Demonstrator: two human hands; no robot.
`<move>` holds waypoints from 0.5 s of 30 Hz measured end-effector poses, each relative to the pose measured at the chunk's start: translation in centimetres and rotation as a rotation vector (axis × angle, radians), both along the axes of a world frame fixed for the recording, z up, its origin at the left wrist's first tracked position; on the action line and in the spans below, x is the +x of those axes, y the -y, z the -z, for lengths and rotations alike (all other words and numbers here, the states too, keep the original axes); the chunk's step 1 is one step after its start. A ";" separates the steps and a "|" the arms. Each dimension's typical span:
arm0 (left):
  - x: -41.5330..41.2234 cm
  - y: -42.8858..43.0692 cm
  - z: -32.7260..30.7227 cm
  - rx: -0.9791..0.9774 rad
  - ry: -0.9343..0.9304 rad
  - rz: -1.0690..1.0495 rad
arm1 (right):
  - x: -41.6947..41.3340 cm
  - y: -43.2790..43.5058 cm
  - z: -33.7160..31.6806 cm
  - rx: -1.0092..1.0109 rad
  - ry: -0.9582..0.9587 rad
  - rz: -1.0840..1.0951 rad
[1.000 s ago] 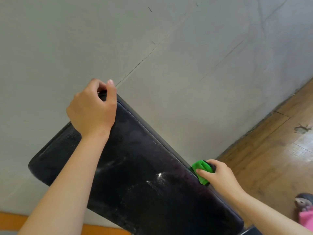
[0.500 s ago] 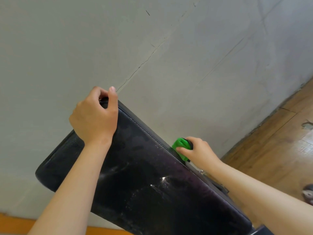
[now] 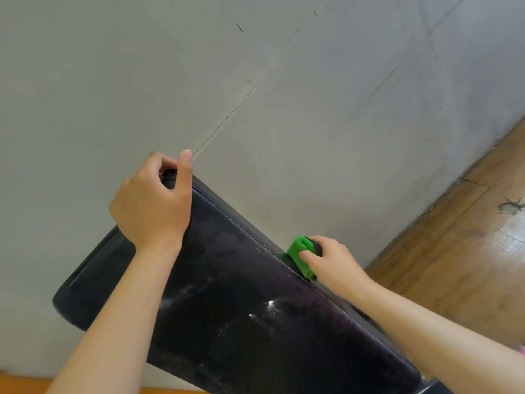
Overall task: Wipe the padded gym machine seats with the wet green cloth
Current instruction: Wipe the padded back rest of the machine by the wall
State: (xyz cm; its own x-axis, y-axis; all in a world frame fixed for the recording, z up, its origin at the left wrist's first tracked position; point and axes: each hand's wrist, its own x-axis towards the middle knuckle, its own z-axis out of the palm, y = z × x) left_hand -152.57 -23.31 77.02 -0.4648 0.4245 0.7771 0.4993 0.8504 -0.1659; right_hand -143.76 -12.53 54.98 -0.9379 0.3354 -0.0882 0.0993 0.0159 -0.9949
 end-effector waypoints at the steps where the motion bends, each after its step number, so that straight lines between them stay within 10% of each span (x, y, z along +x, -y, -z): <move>1: 0.0 0.0 0.0 -0.004 0.000 0.001 | -0.3 -0.1 -1.3 -0.012 -0.047 0.007; 15: 0.0 0.0 -0.1 -0.111 -0.013 0.003 | 4.5 0.3 6.9 -0.029 0.180 -0.014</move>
